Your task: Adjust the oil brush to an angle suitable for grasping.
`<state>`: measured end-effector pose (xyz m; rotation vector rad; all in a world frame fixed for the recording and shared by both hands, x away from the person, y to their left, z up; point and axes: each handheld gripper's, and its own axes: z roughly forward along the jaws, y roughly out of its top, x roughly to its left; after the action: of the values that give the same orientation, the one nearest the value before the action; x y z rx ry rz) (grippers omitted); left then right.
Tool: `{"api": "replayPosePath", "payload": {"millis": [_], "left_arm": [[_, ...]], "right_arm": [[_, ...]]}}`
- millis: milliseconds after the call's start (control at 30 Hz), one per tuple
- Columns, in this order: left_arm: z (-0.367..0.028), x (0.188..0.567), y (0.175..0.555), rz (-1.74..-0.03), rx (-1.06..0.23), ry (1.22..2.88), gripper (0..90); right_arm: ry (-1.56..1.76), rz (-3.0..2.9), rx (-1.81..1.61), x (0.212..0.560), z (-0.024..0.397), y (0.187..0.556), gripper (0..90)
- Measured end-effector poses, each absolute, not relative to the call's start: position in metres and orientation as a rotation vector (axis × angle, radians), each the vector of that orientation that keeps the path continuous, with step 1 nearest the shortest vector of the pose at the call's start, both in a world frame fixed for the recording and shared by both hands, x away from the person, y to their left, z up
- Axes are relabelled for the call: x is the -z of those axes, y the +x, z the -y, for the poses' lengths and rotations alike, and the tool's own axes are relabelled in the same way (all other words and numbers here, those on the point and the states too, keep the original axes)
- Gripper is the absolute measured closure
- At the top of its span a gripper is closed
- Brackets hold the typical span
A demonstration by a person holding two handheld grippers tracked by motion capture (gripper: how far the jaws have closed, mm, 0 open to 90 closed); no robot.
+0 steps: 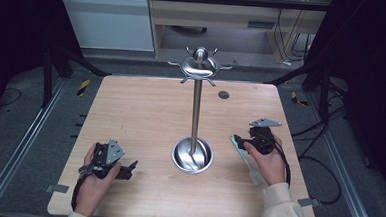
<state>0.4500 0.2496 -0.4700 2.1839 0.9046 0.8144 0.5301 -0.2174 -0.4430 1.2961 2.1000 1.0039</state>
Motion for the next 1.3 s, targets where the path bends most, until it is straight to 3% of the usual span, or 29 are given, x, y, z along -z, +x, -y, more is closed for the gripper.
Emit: {"api": "replayPosePath", "payload": {"millis": [300,700,933,1300], "left_arm": [[-0.249,0.47,0.45,-0.905,-0.811,2.178,2.7],[-0.249,0.47,0.45,-0.903,-0.815,2.185,2.7],[-0.249,0.47,0.45,-0.901,-0.815,2.187,2.8],[-0.248,0.47,0.45,-0.901,-0.816,2.189,2.8]], "right_arm": [[1.217,-2.171,-0.978,0.445,0.203,0.527,39.9],[1.061,-2.339,-0.895,0.456,0.183,0.525,77.1],[1.031,-2.424,-0.84,0.466,0.173,0.527,89.8],[1.104,-2.388,-0.792,0.472,0.18,0.534,90.0]]}}
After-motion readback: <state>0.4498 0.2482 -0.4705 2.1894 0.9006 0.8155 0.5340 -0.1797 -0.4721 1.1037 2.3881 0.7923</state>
